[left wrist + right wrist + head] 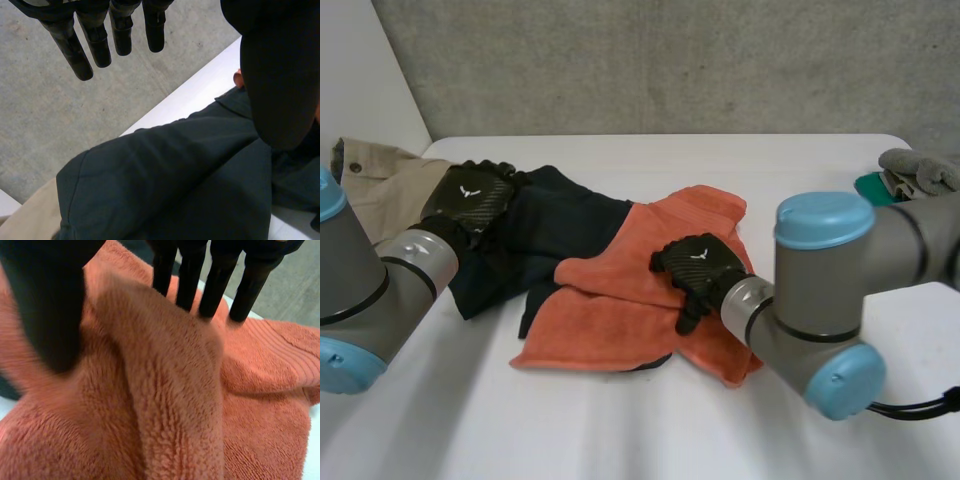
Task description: Fold the laundry.
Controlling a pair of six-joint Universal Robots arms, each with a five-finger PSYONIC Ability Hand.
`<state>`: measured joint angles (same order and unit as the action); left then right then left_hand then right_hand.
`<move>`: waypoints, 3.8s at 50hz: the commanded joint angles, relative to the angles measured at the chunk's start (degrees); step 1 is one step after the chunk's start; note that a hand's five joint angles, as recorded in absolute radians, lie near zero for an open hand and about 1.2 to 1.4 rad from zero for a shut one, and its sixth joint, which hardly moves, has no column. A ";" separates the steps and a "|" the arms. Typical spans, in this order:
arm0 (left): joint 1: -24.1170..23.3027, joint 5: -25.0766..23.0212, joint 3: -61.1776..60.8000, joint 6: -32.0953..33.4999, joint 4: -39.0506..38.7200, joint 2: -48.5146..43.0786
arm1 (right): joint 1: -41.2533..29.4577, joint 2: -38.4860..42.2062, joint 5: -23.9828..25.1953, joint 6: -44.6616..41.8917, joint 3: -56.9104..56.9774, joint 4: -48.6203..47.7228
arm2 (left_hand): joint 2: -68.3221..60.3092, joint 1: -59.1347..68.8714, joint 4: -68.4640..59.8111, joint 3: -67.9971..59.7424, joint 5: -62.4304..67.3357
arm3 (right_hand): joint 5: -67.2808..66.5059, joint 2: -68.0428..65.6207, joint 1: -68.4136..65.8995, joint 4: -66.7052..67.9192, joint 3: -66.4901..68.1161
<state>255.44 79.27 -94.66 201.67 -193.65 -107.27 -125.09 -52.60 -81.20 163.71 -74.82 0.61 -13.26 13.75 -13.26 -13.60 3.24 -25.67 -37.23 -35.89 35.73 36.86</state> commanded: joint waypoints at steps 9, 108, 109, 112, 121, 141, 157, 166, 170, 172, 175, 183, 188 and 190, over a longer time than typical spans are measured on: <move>-2.22 0.01 -3.51 -0.49 -0.06 5.92 | 4.75 -16.12 -4.84 -5.94 -7.17 -8.08 | -3.51 3.02 -3.52 -3.17 3.54 | -44.33 -42.77 -44.11 44.27 43.14; -24.37 16.00 1.42 -1.54 -5.96 -5.59 | 14.77 -31.24 10.90 -4.89 -21.96 2.11 | -1.83 1.34 -1.83 -1.49 1.85 | 25.67 27.23 25.89 -25.73 -26.86; -24.37 16.18 1.32 -1.63 -5.69 -5.41 | 15.65 -31.59 10.54 -4.98 -21.16 2.29 | -1.83 1.34 -1.84 -1.49 1.86 | 25.67 27.23 25.89 -25.73 -26.86; -24.55 16.44 1.15 -1.89 -4.03 -4.19 | 20.21 -32.04 10.36 -6.64 -18.18 6.48 | -1.83 1.34 -1.84 -1.49 1.86 | 25.67 27.23 25.89 -25.73 -26.86; -26.39 16.27 2.11 -2.42 2.22 -3.65 | 30.34 -31.51 14.05 -17.98 -12.01 17.41 | -1.83 1.34 -1.84 -1.49 1.86 | 25.67 27.23 25.89 -25.73 -26.86; -36.59 16.53 10.38 -2.42 2.22 -18.76 | 30.52 -10.51 15.64 -42.24 -7.00 17.50 | -22.67 22.18 -22.68 -22.33 22.70 | 12.15 13.71 12.36 -12.21 -13.34; -38.08 23.82 12.66 -0.31 -8.58 -21.67 | 30.25 -5.84 15.46 -36.98 -6.65 10.47 | -66.74 66.25 -66.74 -66.40 66.76 | -44.33 -42.77 -44.11 44.27 43.14; -30.28 26.37 21.35 14.61 -22.90 -20.70 | 26.57 -9.80 10.73 -25.57 0.63 -2.96 | -66.74 66.25 -66.74 -66.40 66.76 | -44.33 -42.77 -44.11 44.27 43.14; -24.55 26.46 27.33 22.35 -29.06 -19.56 | 24.20 -10.50 5.19 -15.38 5.30 -18.83 | -66.74 66.25 -66.74 -66.40 66.76 | -44.33 -42.77 -44.11 44.27 43.14; -24.11 26.55 29.80 22.63 -32.05 -17.98 | 23.75 -10.94 4.04 -12.90 5.39 -25.10 | -66.74 66.25 -66.74 -66.40 66.76 | -44.33 -42.77 -44.11 44.27 43.14; -23.93 26.46 29.72 18.52 -32.58 -14.57 | 22.96 -13.05 3.25 -11.48 4.51 -28.82 | -66.74 66.25 -66.74 -66.40 66.76 | -44.33 -42.77 -44.11 44.27 43.14; -25.25 26.55 15.93 11.74 -26.44 -10.33 | 20.76 -15.43 4.12 -12.97 0.30 -16.61 | -20.38 19.89 -20.39 -20.04 20.41 | -44.33 -42.77 -44.11 44.27 43.14; -27.71 26.55 9.94 4.89 -21.08 -10.50 | 19.01 -15.69 4.04 -15.79 -2.69 -15.99 | -9.58 9.09 -9.59 -9.24 9.61 | -44.33 -42.77 -44.11 44.27 43.14; -28.15 26.46 8.71 1.12 -18.45 -11.12 | 18.56 -16.56 3.60 -16.84 -3.66 -15.37 | -6.06 5.58 -6.07 -5.73 6.09 | -44.33 -42.77 -44.11 44.27 43.14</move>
<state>229.44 105.81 -80.25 211.14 -218.70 -117.51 -105.04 -68.24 -77.29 149.89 -75.70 -16.71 -23.63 23.19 -23.20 -23.91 13.18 -55.91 -67.33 -62.85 68.78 68.66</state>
